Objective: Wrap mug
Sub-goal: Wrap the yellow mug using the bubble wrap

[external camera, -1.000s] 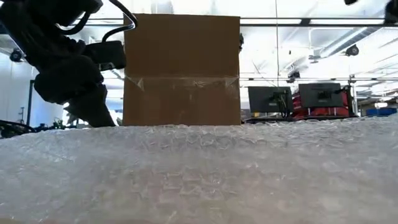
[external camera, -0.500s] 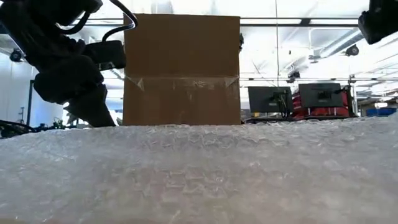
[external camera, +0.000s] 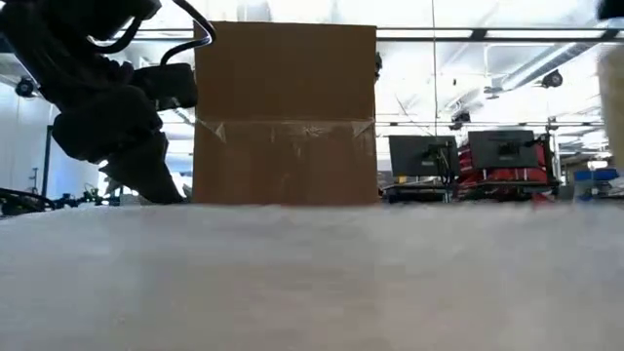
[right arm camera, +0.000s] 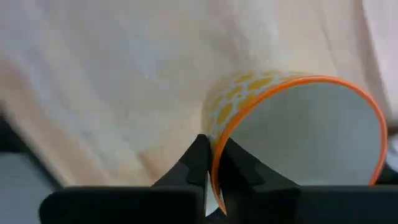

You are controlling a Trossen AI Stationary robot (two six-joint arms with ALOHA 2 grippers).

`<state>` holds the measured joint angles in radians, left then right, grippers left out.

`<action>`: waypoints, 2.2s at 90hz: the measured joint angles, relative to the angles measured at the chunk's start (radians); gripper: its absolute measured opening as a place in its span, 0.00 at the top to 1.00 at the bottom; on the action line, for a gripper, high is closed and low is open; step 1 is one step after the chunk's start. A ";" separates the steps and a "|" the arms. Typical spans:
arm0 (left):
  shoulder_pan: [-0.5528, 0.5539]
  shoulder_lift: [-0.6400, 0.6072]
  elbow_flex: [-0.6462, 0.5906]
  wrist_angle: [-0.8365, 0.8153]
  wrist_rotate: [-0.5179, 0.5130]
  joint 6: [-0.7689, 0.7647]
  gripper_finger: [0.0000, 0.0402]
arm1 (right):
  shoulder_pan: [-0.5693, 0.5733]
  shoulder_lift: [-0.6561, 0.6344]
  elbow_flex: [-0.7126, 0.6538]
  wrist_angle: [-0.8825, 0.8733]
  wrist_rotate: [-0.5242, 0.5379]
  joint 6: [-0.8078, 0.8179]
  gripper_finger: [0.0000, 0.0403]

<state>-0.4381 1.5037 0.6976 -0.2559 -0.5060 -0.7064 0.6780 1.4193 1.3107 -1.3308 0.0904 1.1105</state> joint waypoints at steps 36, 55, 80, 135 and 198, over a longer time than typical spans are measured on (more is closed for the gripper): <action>-0.024 -0.110 0.156 -0.098 0.057 0.122 1.00 | -0.117 0.191 0.059 0.695 0.168 -0.663 1.00; -0.126 -0.182 0.163 -0.288 0.102 -0.045 1.00 | -0.239 0.368 0.155 0.789 0.081 -0.864 1.00; -0.268 -0.216 0.118 -0.390 0.101 -0.275 1.00 | -0.306 0.662 0.590 0.414 0.007 -0.995 1.00; -0.285 -0.188 0.066 -0.362 0.066 -0.328 1.00 | -0.320 0.922 0.967 0.158 -0.035 -1.073 0.93; -0.285 -0.188 0.066 -0.254 0.060 -0.297 1.00 | -0.239 0.761 0.936 -0.123 -0.117 -0.886 0.49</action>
<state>-0.7235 1.3159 0.7631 -0.5102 -0.4465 -1.0035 0.4392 2.1805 2.2463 -1.4534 -0.0269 0.2243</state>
